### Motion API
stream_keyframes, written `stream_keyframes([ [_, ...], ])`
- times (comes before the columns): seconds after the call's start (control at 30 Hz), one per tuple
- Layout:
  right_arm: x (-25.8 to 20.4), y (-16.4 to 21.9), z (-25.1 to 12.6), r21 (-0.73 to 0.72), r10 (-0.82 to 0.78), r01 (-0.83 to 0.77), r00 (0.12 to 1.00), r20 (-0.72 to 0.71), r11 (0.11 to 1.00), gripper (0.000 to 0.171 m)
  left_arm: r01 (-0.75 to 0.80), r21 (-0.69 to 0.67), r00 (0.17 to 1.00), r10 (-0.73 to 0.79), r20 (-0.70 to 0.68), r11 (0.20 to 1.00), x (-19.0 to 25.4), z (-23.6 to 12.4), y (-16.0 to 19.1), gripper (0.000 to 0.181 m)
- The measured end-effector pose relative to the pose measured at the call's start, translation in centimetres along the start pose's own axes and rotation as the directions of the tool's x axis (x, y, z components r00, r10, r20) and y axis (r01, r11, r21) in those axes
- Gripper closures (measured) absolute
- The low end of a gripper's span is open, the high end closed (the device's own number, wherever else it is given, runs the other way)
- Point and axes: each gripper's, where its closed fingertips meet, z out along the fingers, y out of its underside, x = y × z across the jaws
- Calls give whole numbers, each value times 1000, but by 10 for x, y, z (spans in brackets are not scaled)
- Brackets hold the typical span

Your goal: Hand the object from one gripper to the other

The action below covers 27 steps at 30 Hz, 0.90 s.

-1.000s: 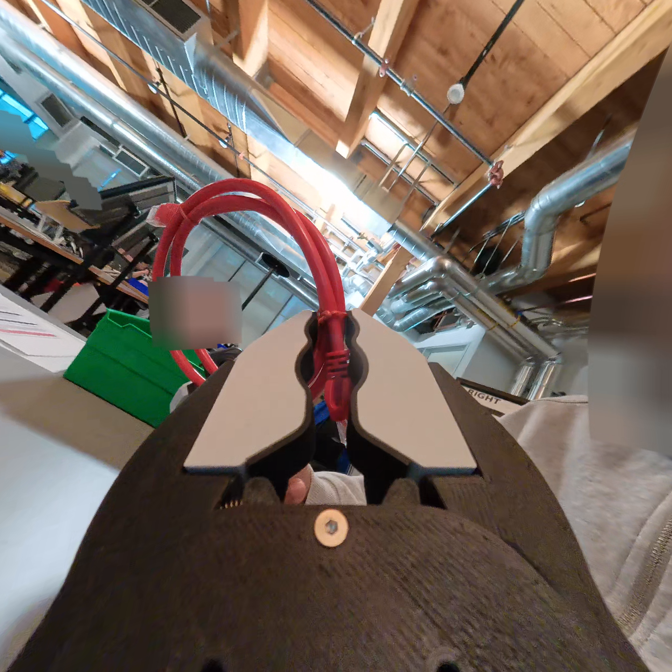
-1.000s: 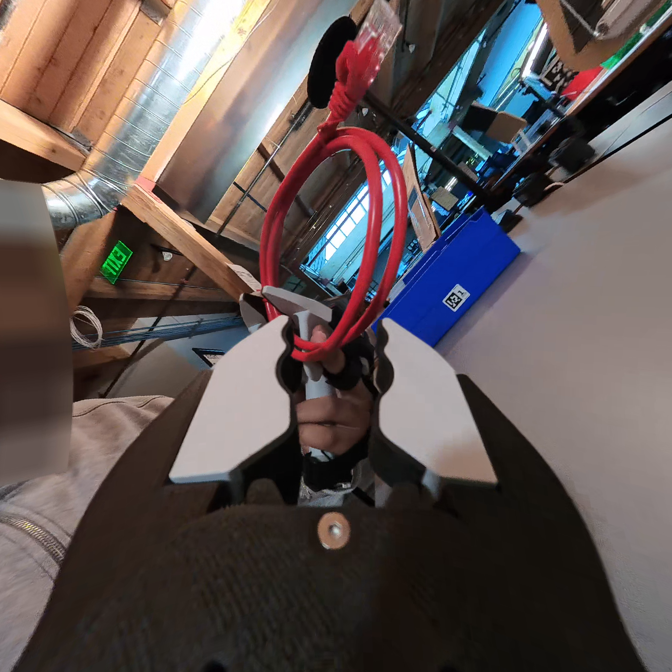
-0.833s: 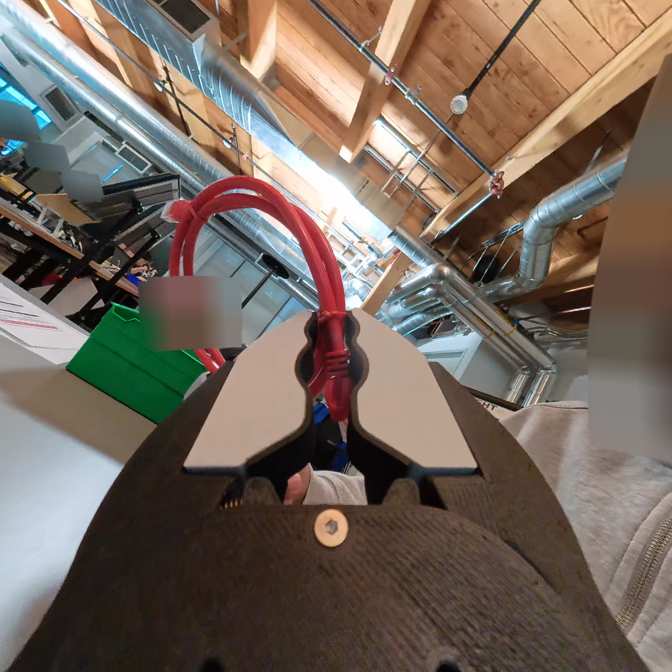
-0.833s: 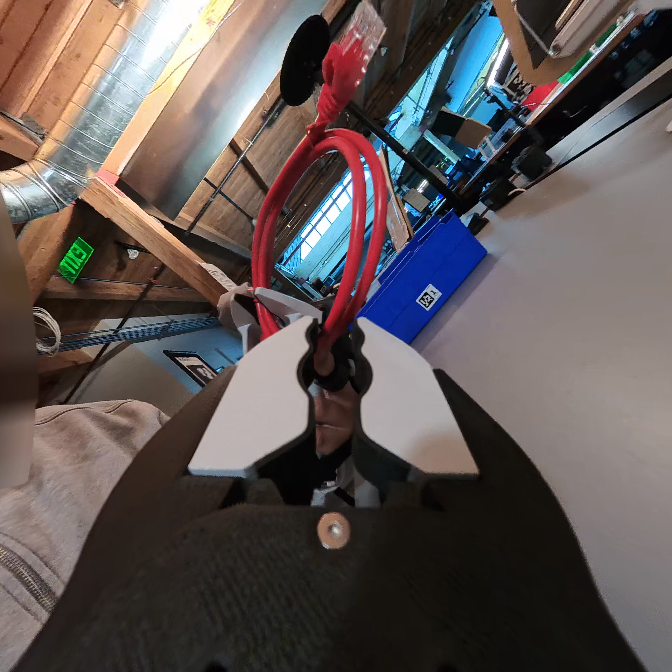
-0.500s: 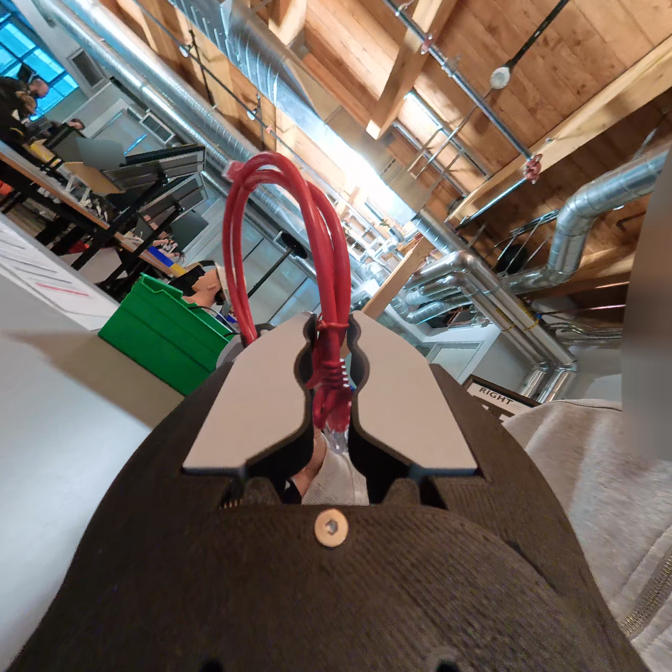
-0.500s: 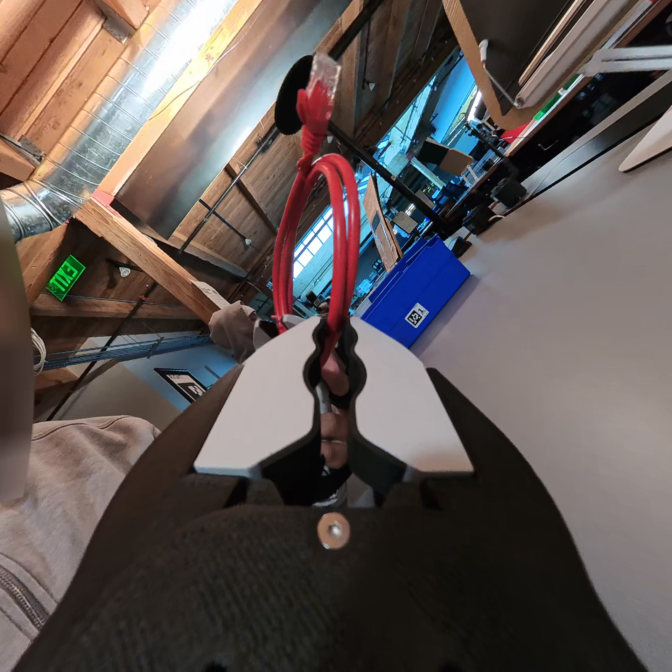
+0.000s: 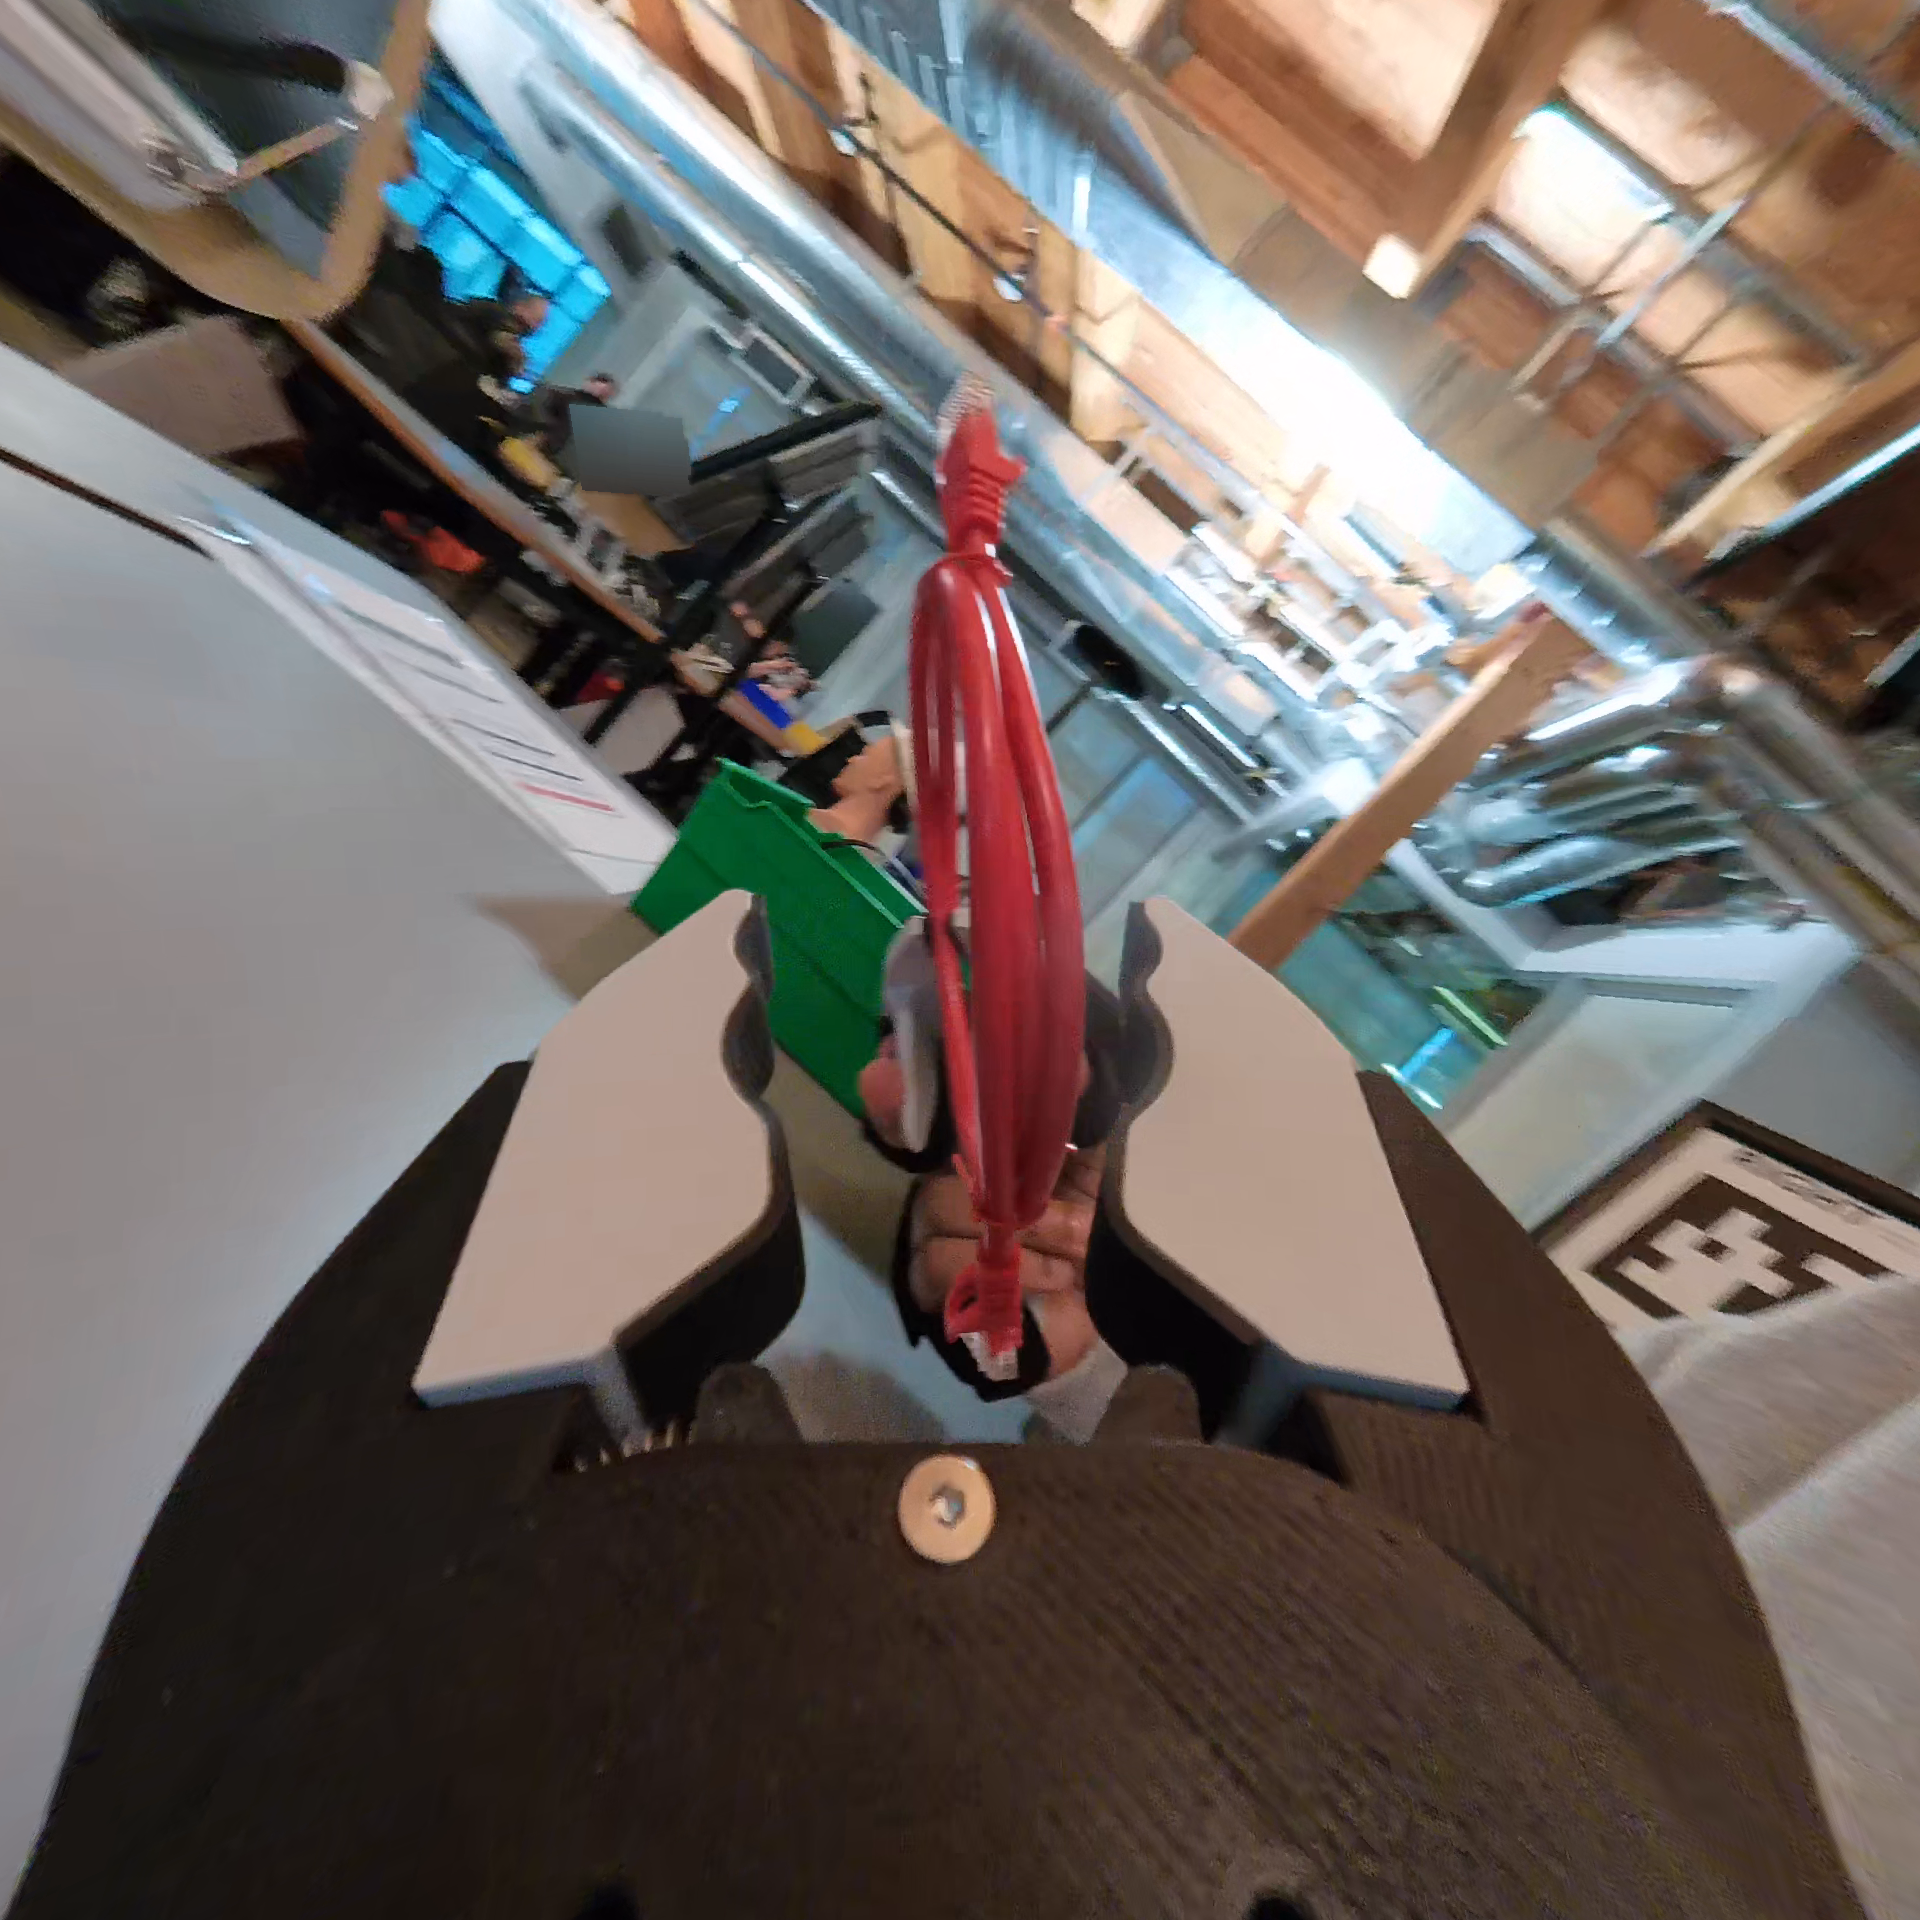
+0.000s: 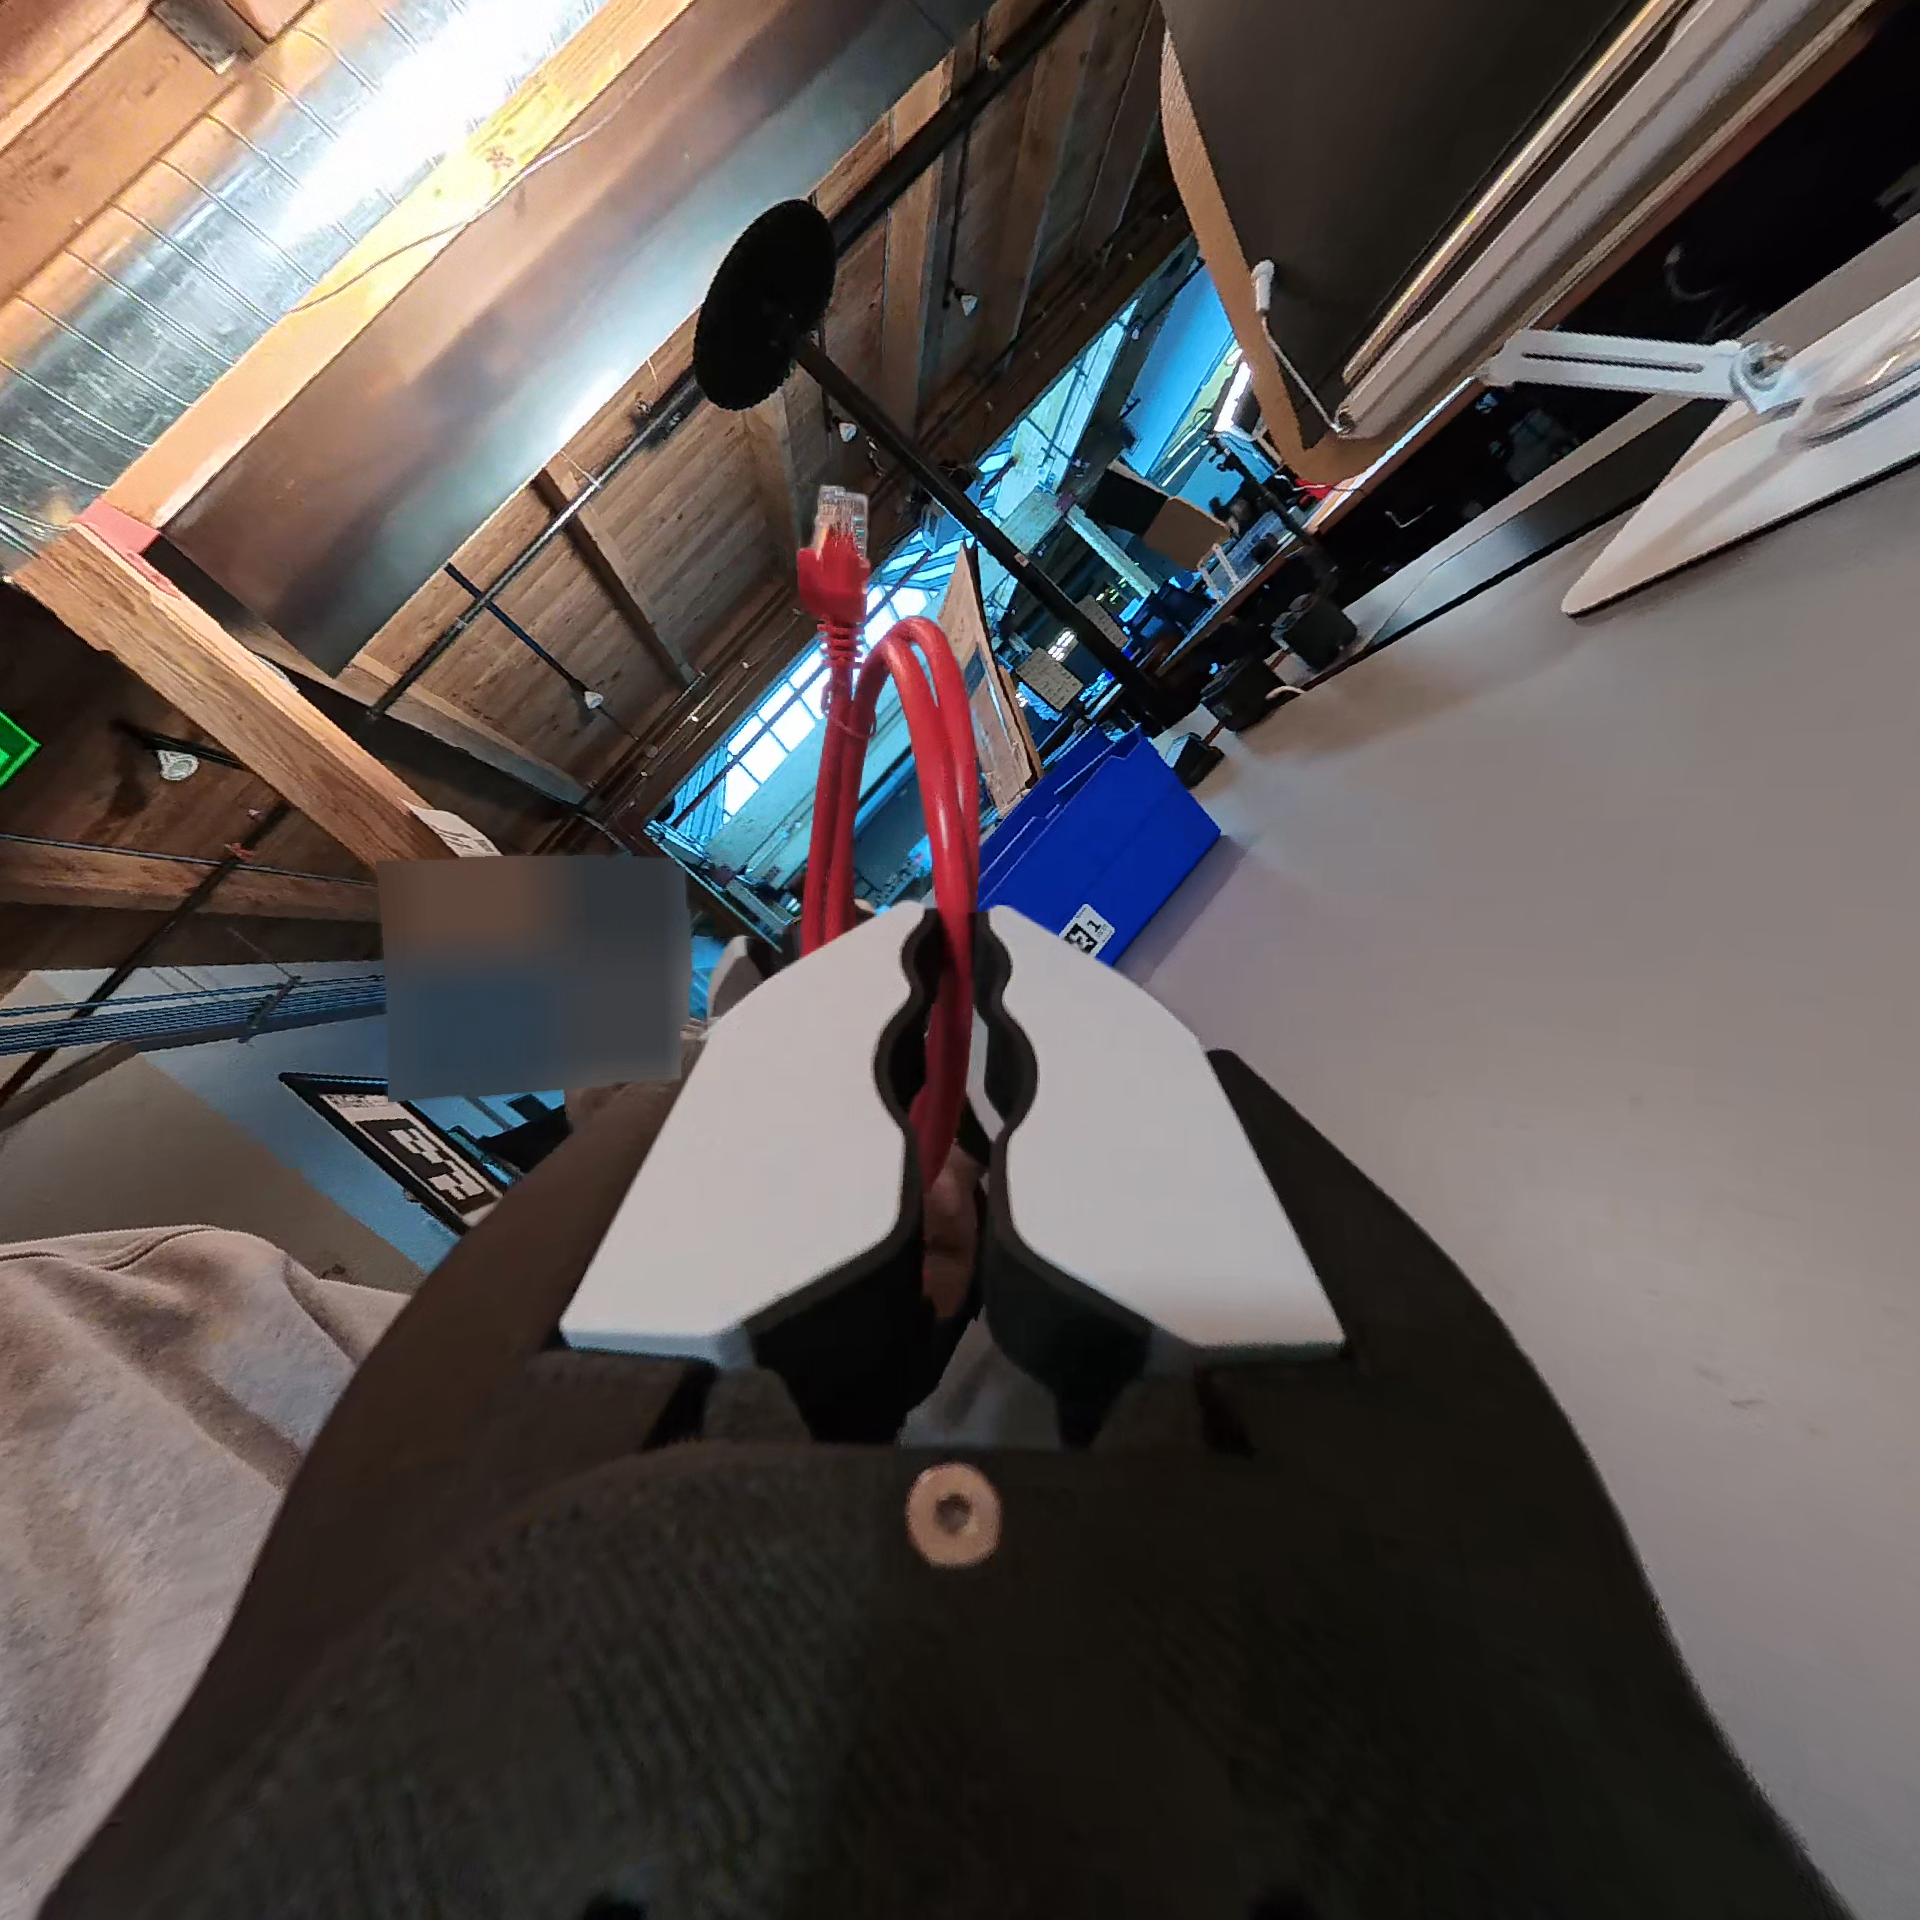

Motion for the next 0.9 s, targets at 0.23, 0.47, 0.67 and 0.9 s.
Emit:
stream_keyframes([
  [0.23, 10, -4, -3, 7, -105, 106, 988, -110, 994, 165, -225, -93, 939, 242, 244, 970, -29, -4, 1, 99],
  [0.47, 22, -6, -5, 41, -180, 194, 957, -228, 980, 165, -424, -326, 786, 522, 330, 845, -40, 0, 25, 88],
  [0.67, 19, 10, 4, -51, -324, 324, 895, -307, 945, 165, -624, -596, 385, 862, 328, 506, -53, -4, 33, 64],
  [0.9, 9, 30, 13, -81, -285, 274, 910, -299, 958, 164, -578, -672, 336, 885, 321, 464, -64, -8, 42, 58],
])
